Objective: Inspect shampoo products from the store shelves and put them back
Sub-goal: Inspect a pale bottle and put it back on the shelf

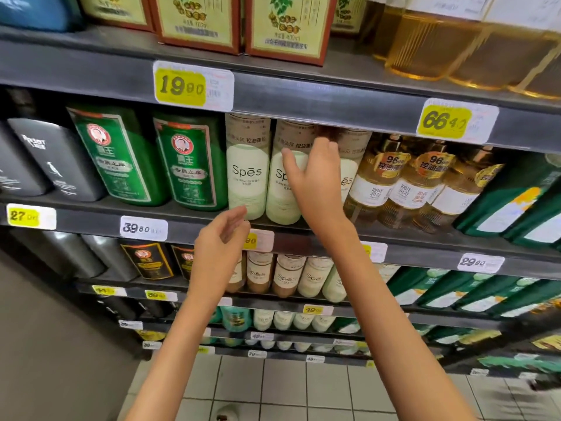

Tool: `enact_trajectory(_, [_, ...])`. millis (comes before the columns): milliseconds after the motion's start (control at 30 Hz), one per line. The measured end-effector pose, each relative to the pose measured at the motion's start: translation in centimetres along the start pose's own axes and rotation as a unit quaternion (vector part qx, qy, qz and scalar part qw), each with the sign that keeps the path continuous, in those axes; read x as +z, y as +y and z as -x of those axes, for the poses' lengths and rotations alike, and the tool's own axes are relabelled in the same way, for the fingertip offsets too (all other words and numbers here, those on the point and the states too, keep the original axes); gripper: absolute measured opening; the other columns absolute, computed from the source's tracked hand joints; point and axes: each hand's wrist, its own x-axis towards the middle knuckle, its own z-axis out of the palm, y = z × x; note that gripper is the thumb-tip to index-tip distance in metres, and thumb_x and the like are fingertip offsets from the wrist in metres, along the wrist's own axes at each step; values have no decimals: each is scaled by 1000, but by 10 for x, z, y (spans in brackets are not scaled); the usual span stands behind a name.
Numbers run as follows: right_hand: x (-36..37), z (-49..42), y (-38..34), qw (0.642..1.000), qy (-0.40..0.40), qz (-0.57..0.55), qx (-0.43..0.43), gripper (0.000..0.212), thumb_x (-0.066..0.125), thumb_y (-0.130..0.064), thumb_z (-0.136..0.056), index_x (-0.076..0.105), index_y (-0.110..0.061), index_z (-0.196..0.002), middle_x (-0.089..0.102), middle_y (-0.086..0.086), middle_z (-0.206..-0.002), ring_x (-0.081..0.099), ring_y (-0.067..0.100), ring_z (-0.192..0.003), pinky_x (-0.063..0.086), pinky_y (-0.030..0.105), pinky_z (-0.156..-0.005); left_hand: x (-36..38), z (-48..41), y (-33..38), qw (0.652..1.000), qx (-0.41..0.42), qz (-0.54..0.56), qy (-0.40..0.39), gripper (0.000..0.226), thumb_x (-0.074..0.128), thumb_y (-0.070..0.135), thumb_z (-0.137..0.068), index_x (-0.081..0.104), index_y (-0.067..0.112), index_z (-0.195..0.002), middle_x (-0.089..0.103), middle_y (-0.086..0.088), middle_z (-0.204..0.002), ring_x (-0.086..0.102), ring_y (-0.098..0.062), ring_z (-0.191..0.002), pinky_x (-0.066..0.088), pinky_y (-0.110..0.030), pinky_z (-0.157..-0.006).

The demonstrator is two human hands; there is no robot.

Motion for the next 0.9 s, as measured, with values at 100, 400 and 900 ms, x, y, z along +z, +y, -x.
enact_trajectory(100, [9,-3,-4,1000,8,23,20,30,54,-28,-94,51,2,-92,52,17,-93,44,29,-91,24,28,-70,-2,-1,-3,1000,-3,8,-7,32,53,9,-92,57,12,-123,61,7,-115,55,8,-102,41,0,-86])
enact_trajectory(400, [10,-20,-8,996,5,26,87,56,70,-30,-82,24,-17,-51,27,-5,-53,33,18,-59,28,32,-59,-3,1,-8,1000,-10,8,-14,30,53,9,-92,58,16,-121,61,13,-109,53,14,-99,40,2,-81])
enact_trajectory(900, [-1,40,-2,984,35,-170,24,76,85,-21,-68,46,-2,-130,58,6,-122,54,14,-112,44,19,-95,-7,11,-1,1000,9,24,-5,32,52,7,-92,57,9,-124,60,4,-114,54,8,-102,41,1,-82])
